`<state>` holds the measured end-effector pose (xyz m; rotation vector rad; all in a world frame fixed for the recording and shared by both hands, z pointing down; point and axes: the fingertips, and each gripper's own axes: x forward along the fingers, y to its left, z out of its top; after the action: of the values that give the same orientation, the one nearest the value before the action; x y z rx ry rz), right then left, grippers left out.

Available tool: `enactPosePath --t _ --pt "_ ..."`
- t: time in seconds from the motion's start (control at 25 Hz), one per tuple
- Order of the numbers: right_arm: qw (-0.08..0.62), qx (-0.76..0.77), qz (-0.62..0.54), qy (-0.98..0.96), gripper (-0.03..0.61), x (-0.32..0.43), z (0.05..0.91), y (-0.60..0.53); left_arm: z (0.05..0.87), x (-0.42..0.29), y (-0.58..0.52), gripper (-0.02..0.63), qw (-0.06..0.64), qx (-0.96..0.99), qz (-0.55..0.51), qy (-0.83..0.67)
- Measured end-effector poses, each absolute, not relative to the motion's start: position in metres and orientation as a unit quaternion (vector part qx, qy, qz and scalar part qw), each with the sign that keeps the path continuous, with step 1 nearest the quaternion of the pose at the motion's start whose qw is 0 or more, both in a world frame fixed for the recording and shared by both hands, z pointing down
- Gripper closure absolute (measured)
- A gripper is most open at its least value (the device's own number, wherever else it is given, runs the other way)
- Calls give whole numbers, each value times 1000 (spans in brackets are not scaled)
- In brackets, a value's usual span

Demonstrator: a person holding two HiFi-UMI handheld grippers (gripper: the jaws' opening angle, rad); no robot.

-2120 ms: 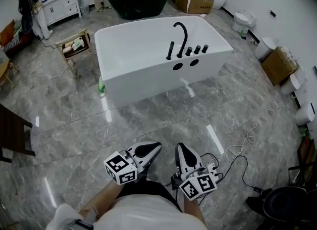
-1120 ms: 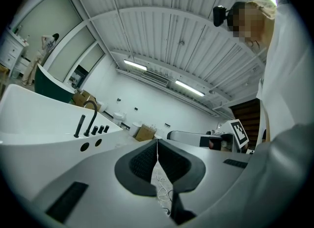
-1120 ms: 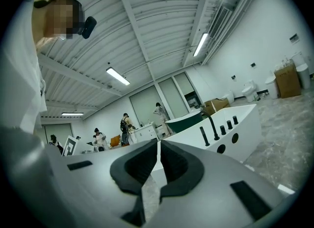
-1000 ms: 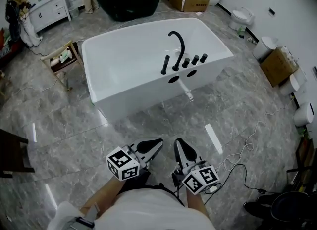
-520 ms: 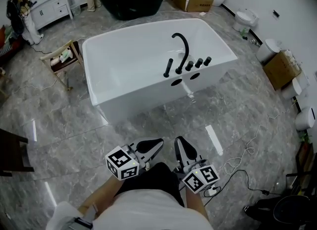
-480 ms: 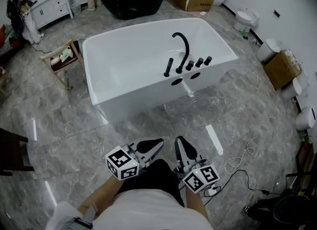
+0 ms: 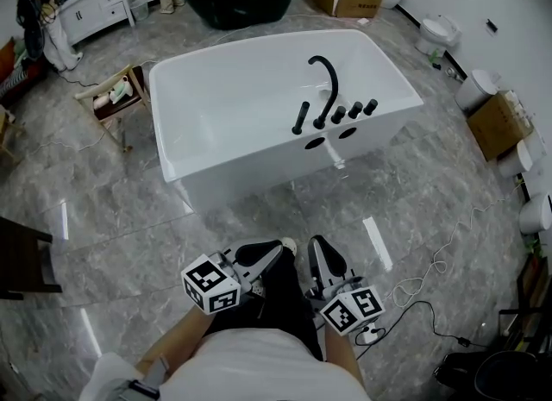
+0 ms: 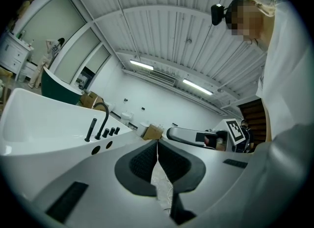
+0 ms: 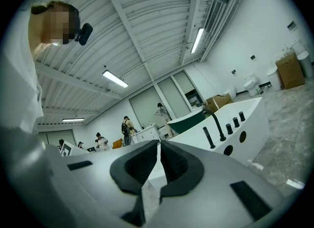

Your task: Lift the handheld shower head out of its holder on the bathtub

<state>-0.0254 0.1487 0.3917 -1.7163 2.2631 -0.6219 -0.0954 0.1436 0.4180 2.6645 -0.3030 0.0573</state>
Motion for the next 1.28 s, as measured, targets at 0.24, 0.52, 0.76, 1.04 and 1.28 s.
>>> enactPosePath --t 0.24,0.52,0.76,1.04,1.28 --pt "117 -583 -199 779 558 -18 387 126 421 -87 122 601 212 970 31 -114" --pt "118 -574 -196 786 558 5 387 90 420 -58 86 601 211 970 24 -119" --pt "117 -569 -193 791 558 21 382 51 418 -43 48 601 213 968 22 -131" --pt "114 -564 -192 795 558 39 384 13 418 -25 10 601 212 966 23 -144" --pt "110 -581 -171 788 558 65 378 -19 419 -1 -22 601 211 966 30 -148"
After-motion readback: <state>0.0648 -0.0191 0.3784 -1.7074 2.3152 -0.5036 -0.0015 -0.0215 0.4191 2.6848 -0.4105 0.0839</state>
